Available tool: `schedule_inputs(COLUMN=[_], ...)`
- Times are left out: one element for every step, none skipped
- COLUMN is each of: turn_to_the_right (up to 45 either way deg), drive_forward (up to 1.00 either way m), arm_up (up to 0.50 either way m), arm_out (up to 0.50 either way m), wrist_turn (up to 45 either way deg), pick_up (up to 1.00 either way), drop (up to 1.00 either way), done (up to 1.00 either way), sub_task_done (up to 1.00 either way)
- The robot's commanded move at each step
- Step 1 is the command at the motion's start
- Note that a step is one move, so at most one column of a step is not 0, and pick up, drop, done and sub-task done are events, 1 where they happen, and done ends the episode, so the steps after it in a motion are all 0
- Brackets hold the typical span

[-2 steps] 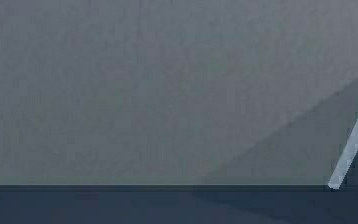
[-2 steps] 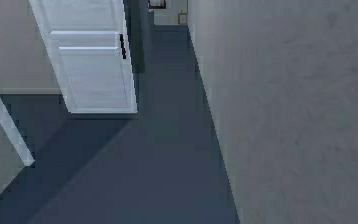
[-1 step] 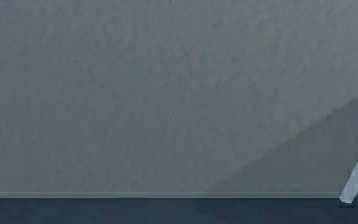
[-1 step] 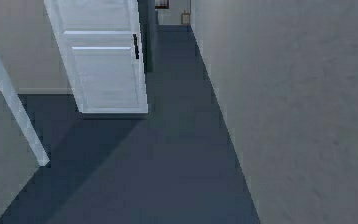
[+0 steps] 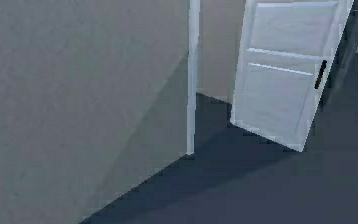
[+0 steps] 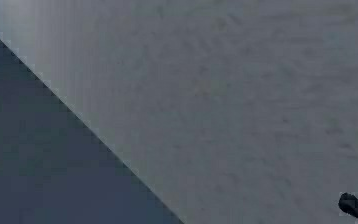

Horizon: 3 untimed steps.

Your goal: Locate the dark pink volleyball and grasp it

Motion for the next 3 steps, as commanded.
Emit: schedule_inputs(turn_to_the_right=[21.0,3.0,0.0], drive_forward=[0.0,0.0,1.0], arm_up=[0.0,0.0,0.0], arm_out=[0.0,0.0,0.0], wrist_turn=[0.0,0.0,0.0], pick_up=[0.0,0.0,0.0], drop=[0.0,0.0,0.0], done=[0.0,0.0,0.0], sub_task_done=[0.0,0.0,0.0])
